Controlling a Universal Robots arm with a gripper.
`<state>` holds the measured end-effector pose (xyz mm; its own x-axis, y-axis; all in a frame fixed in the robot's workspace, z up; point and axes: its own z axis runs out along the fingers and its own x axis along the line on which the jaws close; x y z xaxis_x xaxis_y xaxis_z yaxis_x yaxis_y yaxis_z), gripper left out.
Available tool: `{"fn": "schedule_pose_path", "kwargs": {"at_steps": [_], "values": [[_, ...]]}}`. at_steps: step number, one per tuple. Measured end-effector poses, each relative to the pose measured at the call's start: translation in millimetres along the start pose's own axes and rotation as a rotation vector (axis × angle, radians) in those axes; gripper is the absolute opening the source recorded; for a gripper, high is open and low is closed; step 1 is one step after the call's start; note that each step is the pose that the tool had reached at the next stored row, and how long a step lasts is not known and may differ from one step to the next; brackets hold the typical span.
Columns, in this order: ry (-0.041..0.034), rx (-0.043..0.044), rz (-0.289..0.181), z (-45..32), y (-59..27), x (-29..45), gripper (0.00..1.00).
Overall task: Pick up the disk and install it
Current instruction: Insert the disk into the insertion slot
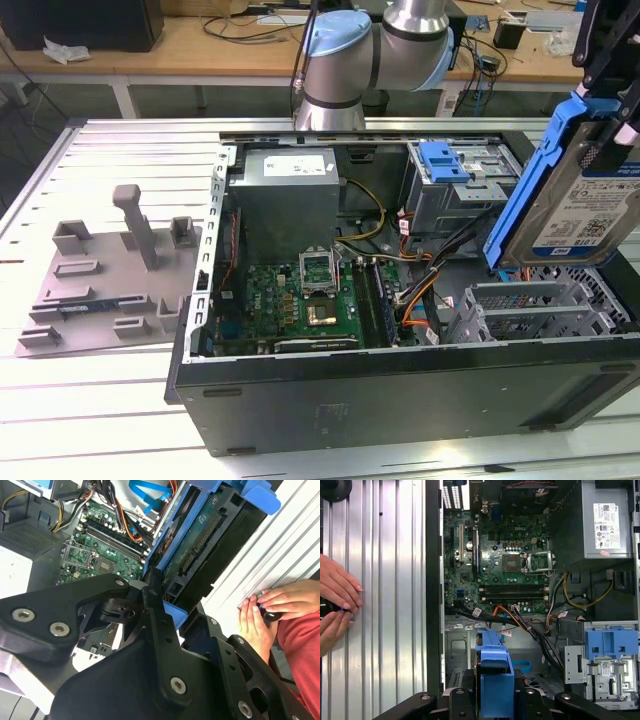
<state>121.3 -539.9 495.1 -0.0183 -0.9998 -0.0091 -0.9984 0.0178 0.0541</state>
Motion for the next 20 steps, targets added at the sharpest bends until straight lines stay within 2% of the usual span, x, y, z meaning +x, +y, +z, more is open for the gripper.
{"fn": "schedule_pose_path", "kwargs": {"at_steps": [20], "values": [[-0.0012,0.0,0.003,3.5,-0.5,0.0,0.37]]}}
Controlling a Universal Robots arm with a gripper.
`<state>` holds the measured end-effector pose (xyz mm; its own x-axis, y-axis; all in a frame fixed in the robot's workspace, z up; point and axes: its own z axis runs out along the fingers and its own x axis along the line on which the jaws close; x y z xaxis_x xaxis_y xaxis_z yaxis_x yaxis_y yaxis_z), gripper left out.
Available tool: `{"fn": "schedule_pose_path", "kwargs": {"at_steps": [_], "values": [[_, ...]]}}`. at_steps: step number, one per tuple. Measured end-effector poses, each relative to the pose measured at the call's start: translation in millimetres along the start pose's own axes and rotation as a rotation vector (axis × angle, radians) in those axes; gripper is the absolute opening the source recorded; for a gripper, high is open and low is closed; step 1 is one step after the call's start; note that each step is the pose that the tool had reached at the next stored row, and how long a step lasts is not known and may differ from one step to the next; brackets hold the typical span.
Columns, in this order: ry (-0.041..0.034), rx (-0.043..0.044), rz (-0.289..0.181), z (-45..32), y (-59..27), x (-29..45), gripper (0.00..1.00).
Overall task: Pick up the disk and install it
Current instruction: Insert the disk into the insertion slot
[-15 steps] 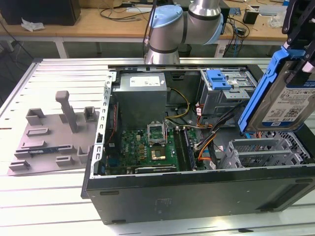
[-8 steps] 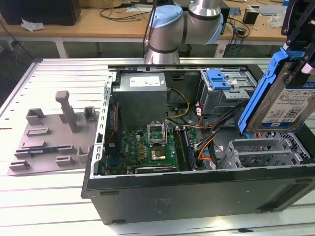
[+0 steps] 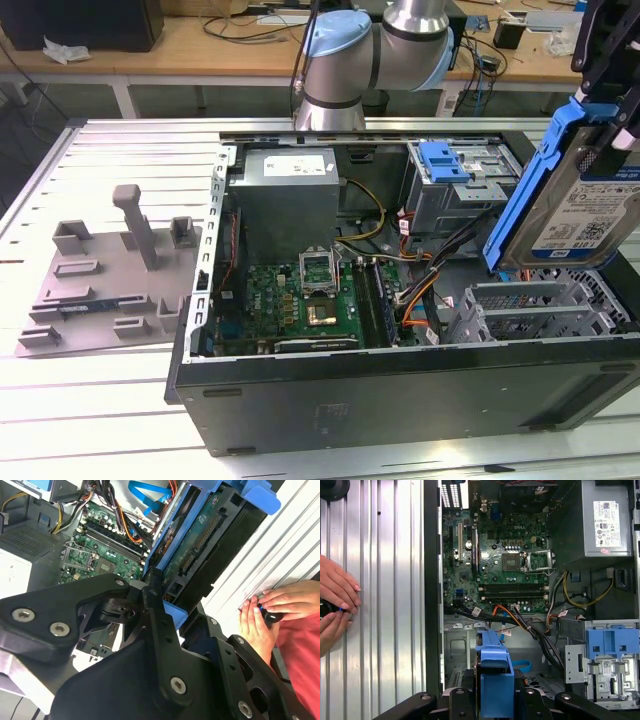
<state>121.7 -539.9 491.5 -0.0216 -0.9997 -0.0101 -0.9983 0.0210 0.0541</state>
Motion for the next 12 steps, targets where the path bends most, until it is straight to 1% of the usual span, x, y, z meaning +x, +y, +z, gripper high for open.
{"fn": "schedule_pose_path", "kwargs": {"at_steps": [8,12], "values": [[0.0008,-0.0002,-0.014,2.8,-1.6,0.0,0.37],[0.0008,-0.0002,-0.014,6.5,-1.8,0.0,0.37]]}}
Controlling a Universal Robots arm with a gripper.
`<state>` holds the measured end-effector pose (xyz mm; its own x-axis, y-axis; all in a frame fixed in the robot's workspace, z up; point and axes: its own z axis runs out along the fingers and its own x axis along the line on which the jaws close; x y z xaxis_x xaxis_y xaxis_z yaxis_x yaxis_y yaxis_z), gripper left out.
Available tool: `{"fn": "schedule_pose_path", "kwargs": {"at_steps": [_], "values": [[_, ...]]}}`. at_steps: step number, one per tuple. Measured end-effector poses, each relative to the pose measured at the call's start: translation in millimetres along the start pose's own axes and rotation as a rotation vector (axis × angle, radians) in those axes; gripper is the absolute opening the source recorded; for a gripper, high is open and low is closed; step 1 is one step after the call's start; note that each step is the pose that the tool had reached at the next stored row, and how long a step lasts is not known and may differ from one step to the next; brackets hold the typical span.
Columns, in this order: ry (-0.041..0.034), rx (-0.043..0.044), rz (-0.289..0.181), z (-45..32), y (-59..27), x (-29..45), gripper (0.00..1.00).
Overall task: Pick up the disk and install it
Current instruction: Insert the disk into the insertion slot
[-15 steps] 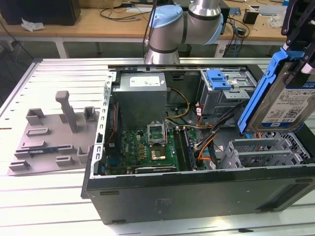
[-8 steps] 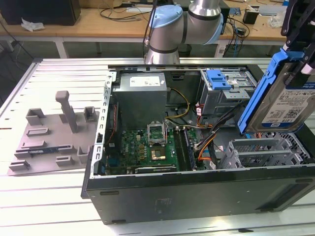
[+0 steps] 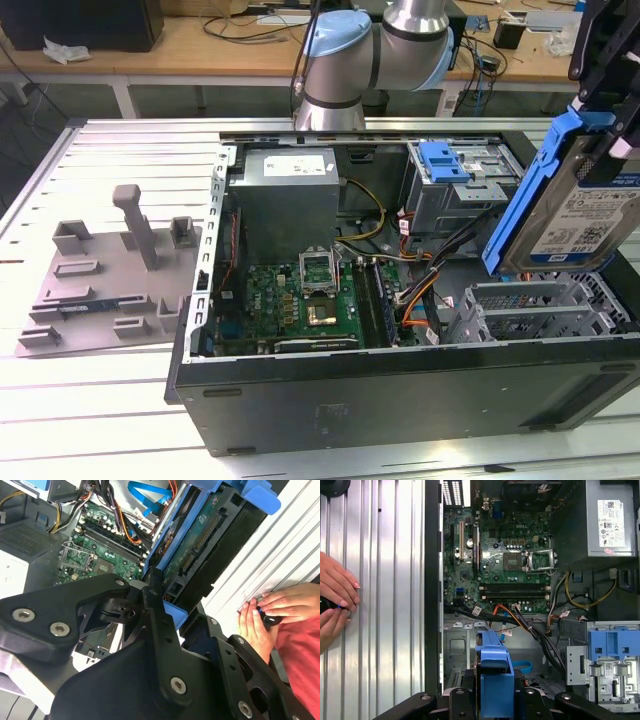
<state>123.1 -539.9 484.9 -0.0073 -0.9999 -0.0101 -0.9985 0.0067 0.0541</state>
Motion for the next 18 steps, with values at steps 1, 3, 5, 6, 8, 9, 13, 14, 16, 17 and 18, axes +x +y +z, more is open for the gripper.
{"fn": "schedule_pose_path", "kwargs": {"at_steps": [1,3,5,6,8,9,13,14,16,17,18], "values": [[0.0,0.0,0.0,0.5,0.0,0.0,0.37],[0.0,0.0001,0.0,1.4,-0.1,0.0,0.37],[0.0001,0.0,-0.001,3.3,-0.2,0.0,0.37],[0.0001,0.0,-0.002,4.5,-0.2,0.0,0.37],[0.0002,0.0,-0.003,5.5,-0.3,0.0,0.37],[0.0003,0.0,-0.004,6.1,-0.3,0.1,0.37],[0.0006,-0.0001,-0.01,8.1,-0.4,0.1,0.37],[0.0007,-0.0001,-0.011,8.5,-0.5,0.1,0.37],[0.0009,-0.0001,-0.014,9.3,-0.6,0.1,0.37],[0.001,-0.0001,-0.015,9.7,-0.7,0.1,0.37],[0.001,-0.0001,-0.017,10.1,-0.7,0.1,0.37]]}}
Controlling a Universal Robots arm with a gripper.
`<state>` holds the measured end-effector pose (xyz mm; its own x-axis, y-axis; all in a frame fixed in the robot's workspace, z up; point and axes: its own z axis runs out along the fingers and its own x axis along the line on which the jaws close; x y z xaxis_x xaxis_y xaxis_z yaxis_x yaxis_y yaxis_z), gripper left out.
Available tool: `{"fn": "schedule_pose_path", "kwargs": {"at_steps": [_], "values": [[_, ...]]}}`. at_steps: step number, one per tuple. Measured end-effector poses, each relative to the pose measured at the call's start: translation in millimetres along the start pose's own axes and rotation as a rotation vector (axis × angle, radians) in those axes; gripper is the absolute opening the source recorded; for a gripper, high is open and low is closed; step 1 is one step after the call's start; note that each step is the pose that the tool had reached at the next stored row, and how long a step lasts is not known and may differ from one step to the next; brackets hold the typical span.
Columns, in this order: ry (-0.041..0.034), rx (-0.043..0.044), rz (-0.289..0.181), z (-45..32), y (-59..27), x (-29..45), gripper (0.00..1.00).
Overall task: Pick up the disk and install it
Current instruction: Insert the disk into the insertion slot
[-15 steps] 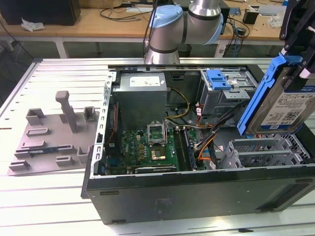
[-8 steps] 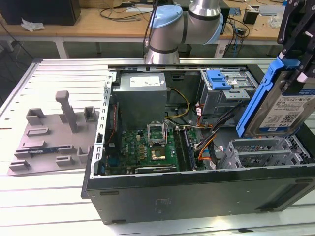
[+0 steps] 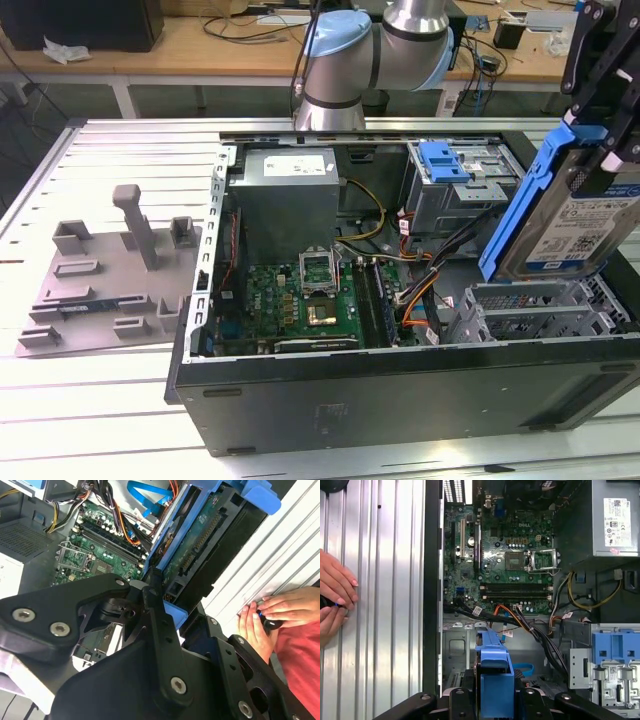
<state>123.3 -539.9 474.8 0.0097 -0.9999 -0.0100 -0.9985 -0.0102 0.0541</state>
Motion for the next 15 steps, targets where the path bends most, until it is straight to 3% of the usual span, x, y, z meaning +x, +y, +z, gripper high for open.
{"fn": "schedule_pose_path", "kwargs": {"at_steps": [15], "values": [[0.0007,-0.0001,-0.008,3.3,-0.5,1.2,0.37]]}}
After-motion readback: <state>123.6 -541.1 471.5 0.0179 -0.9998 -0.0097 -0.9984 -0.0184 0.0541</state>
